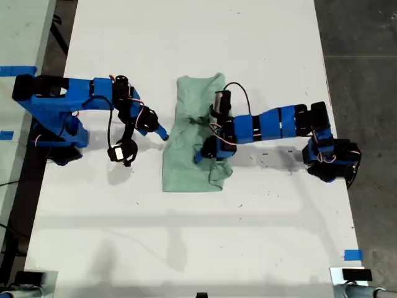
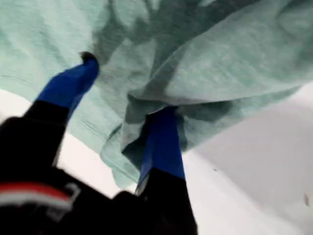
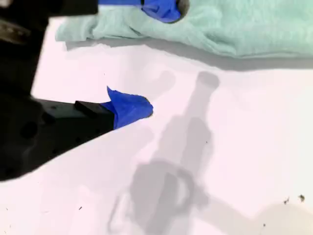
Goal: Fold tshirt
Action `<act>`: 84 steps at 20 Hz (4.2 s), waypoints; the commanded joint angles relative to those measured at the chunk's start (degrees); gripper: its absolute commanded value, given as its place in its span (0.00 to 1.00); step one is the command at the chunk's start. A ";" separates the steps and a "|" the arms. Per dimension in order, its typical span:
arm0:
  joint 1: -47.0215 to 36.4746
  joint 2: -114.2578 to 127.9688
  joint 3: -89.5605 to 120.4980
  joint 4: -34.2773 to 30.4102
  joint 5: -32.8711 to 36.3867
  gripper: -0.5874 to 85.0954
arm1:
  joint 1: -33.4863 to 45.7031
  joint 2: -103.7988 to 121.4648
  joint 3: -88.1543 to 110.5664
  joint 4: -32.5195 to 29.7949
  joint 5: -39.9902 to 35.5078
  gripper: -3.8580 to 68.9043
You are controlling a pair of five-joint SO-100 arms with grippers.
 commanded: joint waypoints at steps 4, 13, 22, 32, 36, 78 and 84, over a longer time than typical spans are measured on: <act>1.05 -0.70 -5.71 1.32 -0.18 0.27 | -3.52 5.98 -20.74 19.69 -1.14 0.59; 1.41 -2.55 -8.88 2.72 -0.18 0.27 | -3.34 23.64 -11.78 19.86 -2.37 0.57; 5.01 -13.62 -15.56 -0.35 -3.08 0.28 | -1.05 33.31 2.20 18.46 -1.14 0.57; 8.79 -27.86 -12.22 -13.89 -12.74 0.01 | -0.88 37.71 9.67 15.38 -1.14 0.56; 8.70 -25.75 -13.62 -10.81 -14.24 0.01 | -0.79 40.17 13.54 13.45 -0.70 0.55; 13.54 3.25 -12.83 18.98 -19.60 0.30 | -4.04 62.05 34.10 13.97 6.94 0.52; 13.10 5.10 -9.67 17.23 -19.34 0.29 | -4.83 60.56 33.22 13.36 7.47 0.52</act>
